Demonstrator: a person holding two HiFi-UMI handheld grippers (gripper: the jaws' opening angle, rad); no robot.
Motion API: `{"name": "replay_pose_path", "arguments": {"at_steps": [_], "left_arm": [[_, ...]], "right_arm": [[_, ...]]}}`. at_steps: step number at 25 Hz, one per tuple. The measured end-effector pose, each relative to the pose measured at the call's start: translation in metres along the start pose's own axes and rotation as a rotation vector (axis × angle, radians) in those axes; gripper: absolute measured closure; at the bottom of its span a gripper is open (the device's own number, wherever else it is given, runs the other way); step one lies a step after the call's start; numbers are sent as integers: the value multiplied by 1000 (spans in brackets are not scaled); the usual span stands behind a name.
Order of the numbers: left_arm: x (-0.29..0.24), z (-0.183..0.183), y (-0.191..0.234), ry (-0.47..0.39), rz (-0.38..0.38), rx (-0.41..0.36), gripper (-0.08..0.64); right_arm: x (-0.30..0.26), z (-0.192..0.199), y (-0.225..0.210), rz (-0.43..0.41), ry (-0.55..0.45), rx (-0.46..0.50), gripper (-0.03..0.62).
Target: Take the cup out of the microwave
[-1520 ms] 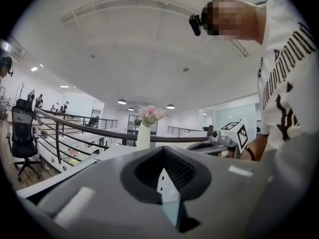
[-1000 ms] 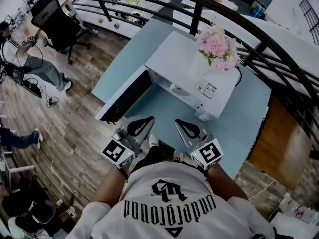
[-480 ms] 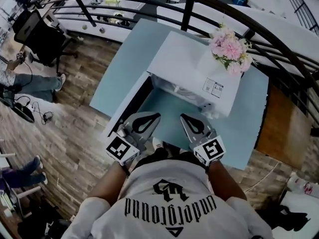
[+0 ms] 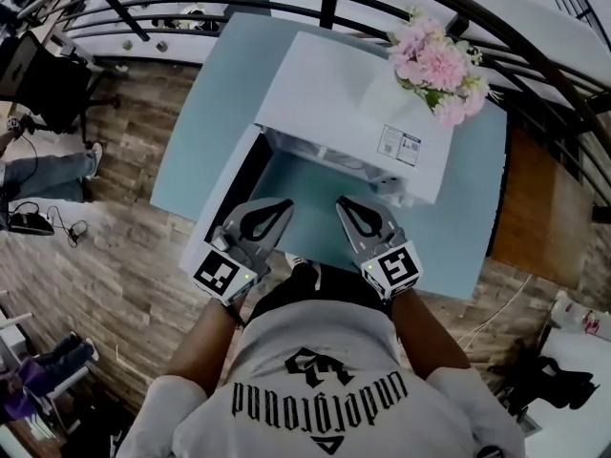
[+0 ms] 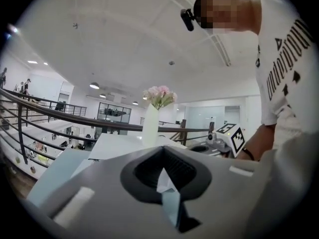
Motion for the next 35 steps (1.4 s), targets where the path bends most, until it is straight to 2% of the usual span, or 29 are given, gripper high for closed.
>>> {"name": "replay_pose_path", "arguments": {"at_steps": [4,12,16,21,27,35], "left_arm": [[-13,6,3,35,-7,27,511],[-31,36,22,42,-31,35,511],[-40,52,25,68,-25,14,511],[-52,76,33,78,-44,30,511],[-56,97,42,94,-60,49,511],[-66,114,54,83,-45,18,510]], "right_arm": [[-12,16,-14,-12,17,-15,577],[-41,50,-48,-27,28,-27,542],[-53,65,-62,-37,10,-17,514],[-76,85,-76,-59,-18,-20,491],[-97,107,-83,-71,-18,-24,489],[-122,121,-95,-52,-34,-16,489]]}}
Point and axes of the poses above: the fingertips, and each gripper's own axes: x backward along the fingers, y to its left, z out of its underside, the point moved 10 cm from there along x, backward along the fingers, and after that the axes turned 5 degrees about -x, right-handed, at the moved point
